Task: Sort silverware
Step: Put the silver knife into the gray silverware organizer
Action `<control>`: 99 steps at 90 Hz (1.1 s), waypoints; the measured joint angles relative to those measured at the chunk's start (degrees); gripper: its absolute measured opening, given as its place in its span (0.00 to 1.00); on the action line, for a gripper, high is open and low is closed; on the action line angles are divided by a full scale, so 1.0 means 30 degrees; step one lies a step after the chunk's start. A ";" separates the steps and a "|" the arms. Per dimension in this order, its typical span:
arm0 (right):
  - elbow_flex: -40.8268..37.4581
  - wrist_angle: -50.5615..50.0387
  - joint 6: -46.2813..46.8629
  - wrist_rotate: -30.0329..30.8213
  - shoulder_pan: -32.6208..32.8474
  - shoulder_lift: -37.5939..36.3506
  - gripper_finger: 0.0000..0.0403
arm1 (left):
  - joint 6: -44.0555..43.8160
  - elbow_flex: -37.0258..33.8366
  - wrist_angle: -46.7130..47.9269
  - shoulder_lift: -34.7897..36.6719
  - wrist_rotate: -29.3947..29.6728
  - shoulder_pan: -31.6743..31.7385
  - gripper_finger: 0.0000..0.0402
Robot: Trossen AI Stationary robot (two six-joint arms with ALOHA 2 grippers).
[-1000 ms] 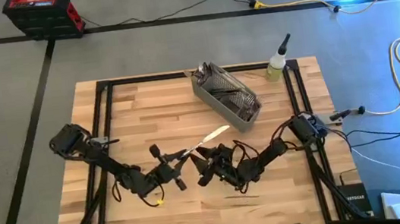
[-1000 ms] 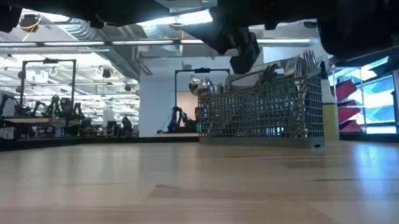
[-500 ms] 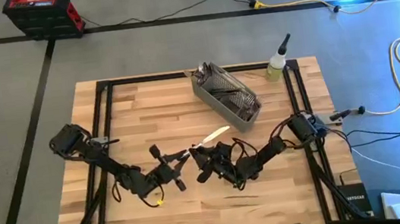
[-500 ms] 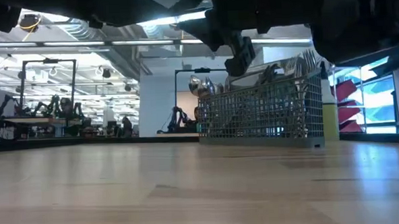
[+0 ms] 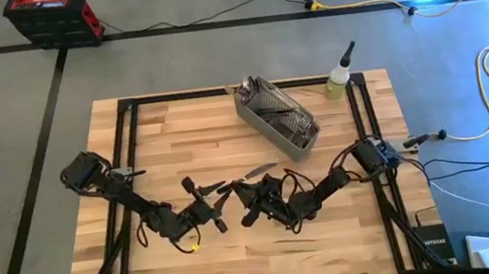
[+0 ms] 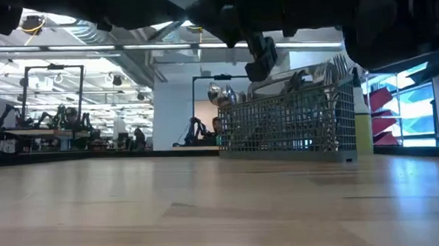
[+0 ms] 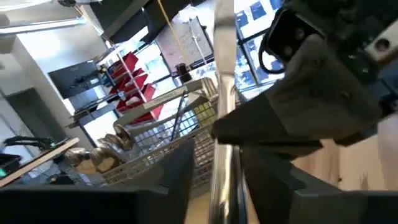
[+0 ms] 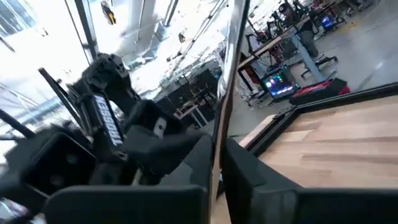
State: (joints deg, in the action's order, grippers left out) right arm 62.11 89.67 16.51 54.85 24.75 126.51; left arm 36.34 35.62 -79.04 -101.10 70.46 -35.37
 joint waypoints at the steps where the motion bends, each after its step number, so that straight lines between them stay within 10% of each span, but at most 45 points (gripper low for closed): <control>1: -0.0004 -0.0008 -0.0152 0.0008 0.0017 -0.0057 0.01 | 0.0055 0.0000 0.0005 0.0000 0.0074 -0.0028 0.34; 24: -0.0815 0.0047 -0.6654 0.1608 0.0276 -0.3475 0.00 | -0.0232 -0.0150 0.0061 0.0007 0.0588 -0.0847 0.59; 46: -0.3801 -0.0760 -1.3870 0.3669 -0.0363 -0.9386 0.00 | -0.6300 -0.2729 0.0130 0.0121 -0.2108 -0.0711 0.63; 61: -0.6782 -0.7749 -0.9974 0.5028 -0.3080 -1.3213 0.00 | -0.9486 -0.3486 0.0552 0.0240 -0.5699 0.0435 0.62; 99: -0.4767 -2.5269 0.2071 -0.4674 -1.1258 -1.5706 0.00 | -1.2309 -0.3497 0.2730 0.0240 -0.8466 0.1684 0.62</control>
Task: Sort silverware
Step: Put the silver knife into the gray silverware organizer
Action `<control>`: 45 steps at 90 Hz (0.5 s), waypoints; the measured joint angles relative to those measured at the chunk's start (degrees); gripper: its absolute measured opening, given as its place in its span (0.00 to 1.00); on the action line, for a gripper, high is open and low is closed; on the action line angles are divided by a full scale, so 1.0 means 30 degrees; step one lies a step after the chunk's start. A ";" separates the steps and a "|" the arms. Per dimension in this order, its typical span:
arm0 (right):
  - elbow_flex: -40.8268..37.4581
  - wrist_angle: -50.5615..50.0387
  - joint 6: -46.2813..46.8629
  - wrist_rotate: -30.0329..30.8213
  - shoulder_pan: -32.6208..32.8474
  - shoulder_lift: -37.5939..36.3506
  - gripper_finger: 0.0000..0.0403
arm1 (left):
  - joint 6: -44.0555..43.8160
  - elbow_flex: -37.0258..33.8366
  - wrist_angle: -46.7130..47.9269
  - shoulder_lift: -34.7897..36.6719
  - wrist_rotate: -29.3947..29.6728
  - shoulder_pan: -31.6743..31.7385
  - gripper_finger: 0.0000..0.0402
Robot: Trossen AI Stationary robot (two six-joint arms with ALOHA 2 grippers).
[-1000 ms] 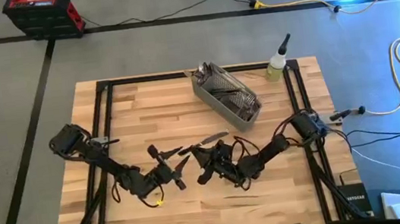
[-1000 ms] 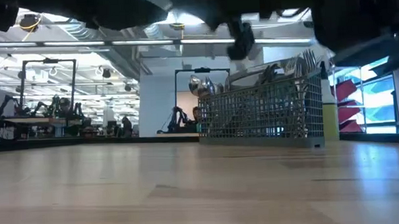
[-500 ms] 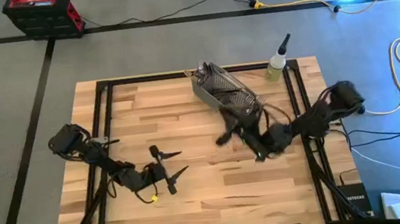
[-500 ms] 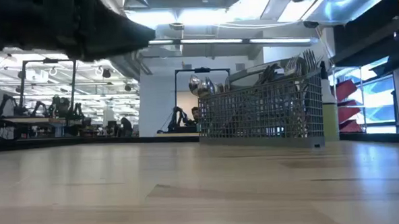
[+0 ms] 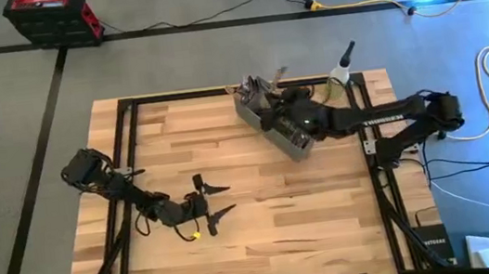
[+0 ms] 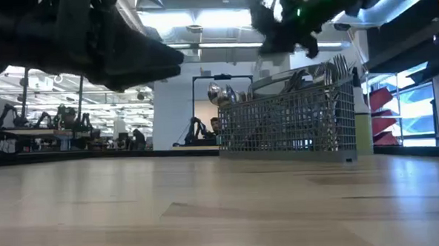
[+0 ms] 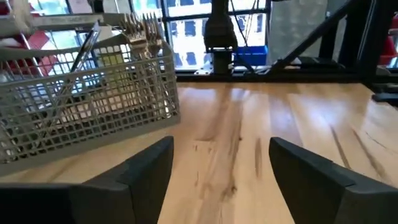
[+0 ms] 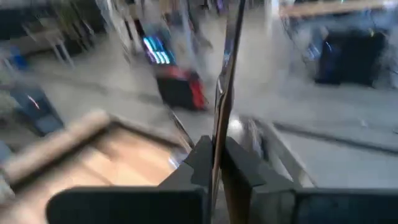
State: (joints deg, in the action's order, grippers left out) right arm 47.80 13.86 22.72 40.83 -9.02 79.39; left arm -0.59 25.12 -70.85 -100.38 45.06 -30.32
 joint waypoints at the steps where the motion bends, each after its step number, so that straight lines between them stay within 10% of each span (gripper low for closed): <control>1: 0.0020 -0.0270 0.0088 -0.0003 -0.0052 0.0072 0.00 | -0.0007 0.0000 0.0012 0.0000 -0.0009 -0.0013 0.62; 45: 0.0237 -0.0878 0.1520 -0.1855 -0.1761 0.1807 0.06 | -0.0792 0.0007 0.0841 0.0000 -0.0512 0.0116 0.62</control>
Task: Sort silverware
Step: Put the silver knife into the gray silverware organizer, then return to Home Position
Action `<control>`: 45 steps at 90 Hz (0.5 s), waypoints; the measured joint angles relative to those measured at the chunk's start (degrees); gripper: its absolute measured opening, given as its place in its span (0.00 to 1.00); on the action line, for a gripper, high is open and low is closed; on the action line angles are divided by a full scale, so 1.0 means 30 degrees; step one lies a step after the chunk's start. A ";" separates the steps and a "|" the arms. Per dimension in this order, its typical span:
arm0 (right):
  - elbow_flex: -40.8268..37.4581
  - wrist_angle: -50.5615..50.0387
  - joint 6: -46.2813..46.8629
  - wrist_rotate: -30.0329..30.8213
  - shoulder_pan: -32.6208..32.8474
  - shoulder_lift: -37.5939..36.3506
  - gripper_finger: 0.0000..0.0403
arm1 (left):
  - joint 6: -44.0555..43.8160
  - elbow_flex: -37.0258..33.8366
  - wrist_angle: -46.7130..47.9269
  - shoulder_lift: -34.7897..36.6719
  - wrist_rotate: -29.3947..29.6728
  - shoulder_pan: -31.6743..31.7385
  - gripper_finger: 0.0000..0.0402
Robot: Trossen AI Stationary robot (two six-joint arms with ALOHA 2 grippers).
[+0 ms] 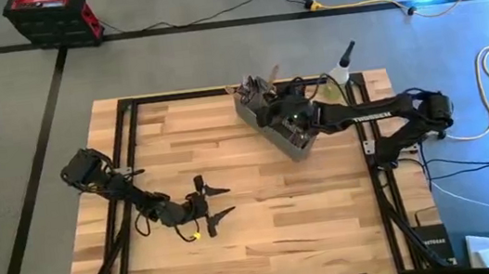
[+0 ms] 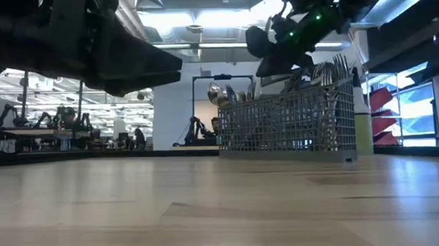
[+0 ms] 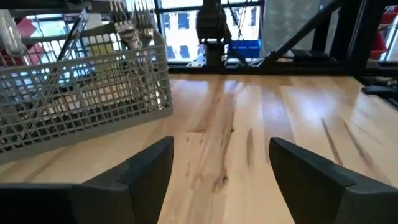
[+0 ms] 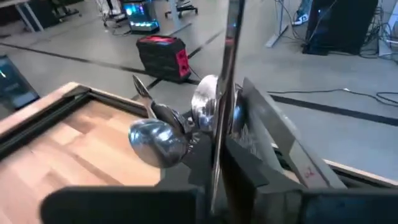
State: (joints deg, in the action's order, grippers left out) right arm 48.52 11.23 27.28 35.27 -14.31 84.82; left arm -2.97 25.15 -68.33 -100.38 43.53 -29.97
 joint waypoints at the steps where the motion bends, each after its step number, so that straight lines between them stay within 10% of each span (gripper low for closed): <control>1: -0.0010 -0.0011 -0.0004 -0.0024 0.0000 0.0000 0.07 | -0.0019 0.0000 0.0028 0.0000 -0.0005 0.0009 0.62; 45: 0.1598 0.0290 -0.2842 0.1065 0.1232 -0.0143 0.56 | -0.0311 0.0000 0.0103 0.0000 -0.0182 0.0000 0.62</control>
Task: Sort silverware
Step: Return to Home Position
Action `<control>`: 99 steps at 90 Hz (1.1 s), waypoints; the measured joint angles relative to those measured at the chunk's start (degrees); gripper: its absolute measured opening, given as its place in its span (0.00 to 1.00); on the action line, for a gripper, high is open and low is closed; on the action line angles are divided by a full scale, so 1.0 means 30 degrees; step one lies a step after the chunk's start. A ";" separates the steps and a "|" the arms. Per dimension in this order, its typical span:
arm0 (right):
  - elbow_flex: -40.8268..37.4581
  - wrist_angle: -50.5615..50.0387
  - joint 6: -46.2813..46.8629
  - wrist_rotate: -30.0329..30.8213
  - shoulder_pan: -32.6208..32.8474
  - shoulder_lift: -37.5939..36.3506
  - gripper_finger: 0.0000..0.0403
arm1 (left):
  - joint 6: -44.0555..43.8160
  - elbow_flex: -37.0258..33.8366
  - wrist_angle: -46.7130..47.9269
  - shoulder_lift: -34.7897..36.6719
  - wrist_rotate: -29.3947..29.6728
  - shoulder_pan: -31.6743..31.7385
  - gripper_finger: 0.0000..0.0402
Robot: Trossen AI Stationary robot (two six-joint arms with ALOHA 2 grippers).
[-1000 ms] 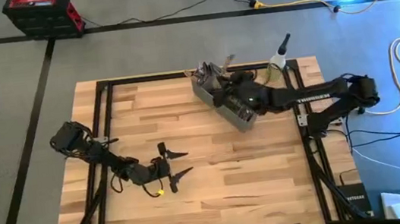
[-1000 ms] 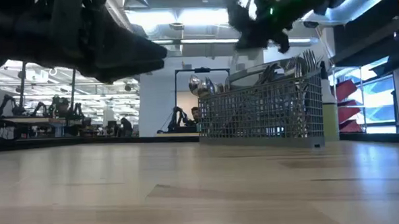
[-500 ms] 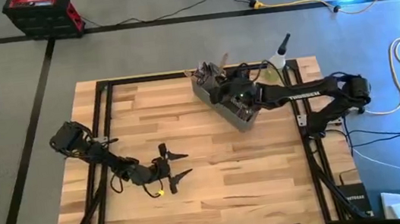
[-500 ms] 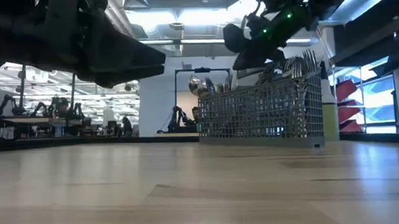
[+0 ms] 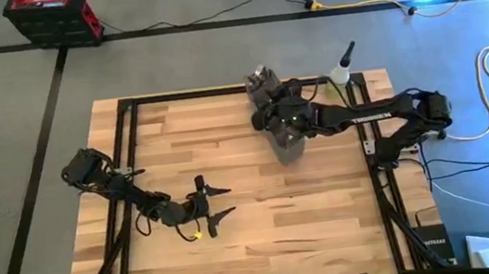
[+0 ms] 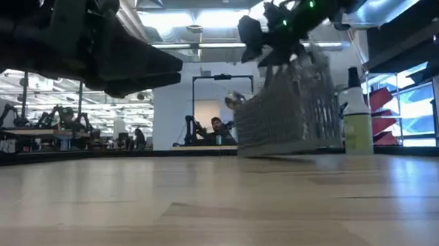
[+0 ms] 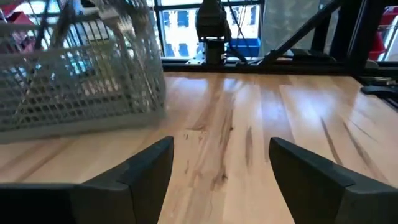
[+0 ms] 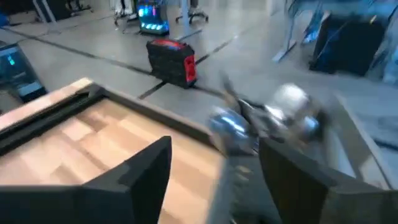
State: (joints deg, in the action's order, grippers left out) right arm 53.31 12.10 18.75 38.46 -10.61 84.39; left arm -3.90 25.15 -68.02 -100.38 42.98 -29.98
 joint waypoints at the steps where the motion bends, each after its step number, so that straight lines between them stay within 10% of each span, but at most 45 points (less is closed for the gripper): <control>1: 0.0098 0.0000 -0.0116 0.0037 0.0056 -0.0065 0.56 | 0.0000 0.0000 -0.0028 0.0000 0.0000 0.0005 0.62; 49: 0.7181 -0.5119 -0.4244 0.5094 0.5385 -0.0843 0.52 | 0.1573 -0.0031 0.0017 0.2437 -0.0309 -0.0557 0.62; 76: 0.5671 -0.4337 -0.3741 0.0670 0.9766 -0.0780 0.52 | 0.0292 -0.1563 0.1467 0.6972 -0.5309 -0.0736 0.62; 99: -0.1821 0.8433 -0.5397 -0.4712 1.2486 0.1539 0.52 | 0.1345 -0.3950 -0.1161 0.8102 -0.7824 -0.1135 0.62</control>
State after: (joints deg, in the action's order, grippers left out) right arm 47.85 37.40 2.56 24.32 26.85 89.00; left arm 0.13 13.30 -71.50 -76.07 19.51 -33.38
